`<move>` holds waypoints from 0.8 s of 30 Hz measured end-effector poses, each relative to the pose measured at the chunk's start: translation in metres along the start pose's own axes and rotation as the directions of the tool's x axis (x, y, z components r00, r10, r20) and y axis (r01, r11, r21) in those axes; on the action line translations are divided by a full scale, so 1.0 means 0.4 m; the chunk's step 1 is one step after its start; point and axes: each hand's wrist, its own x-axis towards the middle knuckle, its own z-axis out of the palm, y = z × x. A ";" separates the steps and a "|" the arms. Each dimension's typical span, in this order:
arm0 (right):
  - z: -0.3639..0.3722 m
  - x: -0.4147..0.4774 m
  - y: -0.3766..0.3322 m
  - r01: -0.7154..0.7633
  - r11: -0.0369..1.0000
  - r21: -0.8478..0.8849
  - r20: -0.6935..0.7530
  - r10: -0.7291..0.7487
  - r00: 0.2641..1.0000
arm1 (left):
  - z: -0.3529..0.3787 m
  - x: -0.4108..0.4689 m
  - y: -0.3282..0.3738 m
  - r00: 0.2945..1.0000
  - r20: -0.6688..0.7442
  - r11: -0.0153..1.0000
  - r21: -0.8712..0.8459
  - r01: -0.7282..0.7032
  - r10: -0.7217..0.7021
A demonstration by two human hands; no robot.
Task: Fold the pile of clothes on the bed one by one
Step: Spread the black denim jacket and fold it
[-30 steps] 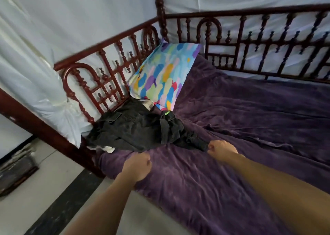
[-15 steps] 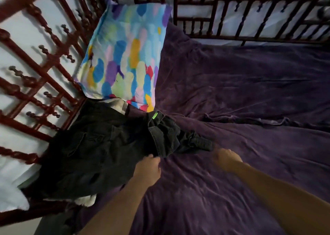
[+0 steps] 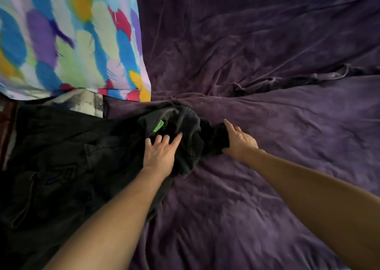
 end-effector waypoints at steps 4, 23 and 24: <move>0.098 -0.086 0.034 0.004 1.000 -0.010 0.086 -0.003 0.996 | -0.006 -0.023 -0.007 0.994 -0.106 0.984 -0.177 0.021 -0.040; -0.497 -0.392 -0.259 0.611 0.754 0.242 -0.279 -0.549 0.788 | -0.783 -0.504 -0.293 0.804 -0.389 0.549 -0.830 -0.096 -0.449; -0.524 -0.422 -0.301 0.645 0.709 0.285 -0.264 -0.589 0.764 | -0.808 -0.546 -0.304 0.785 -0.406 0.547 -0.831 -0.104 -0.467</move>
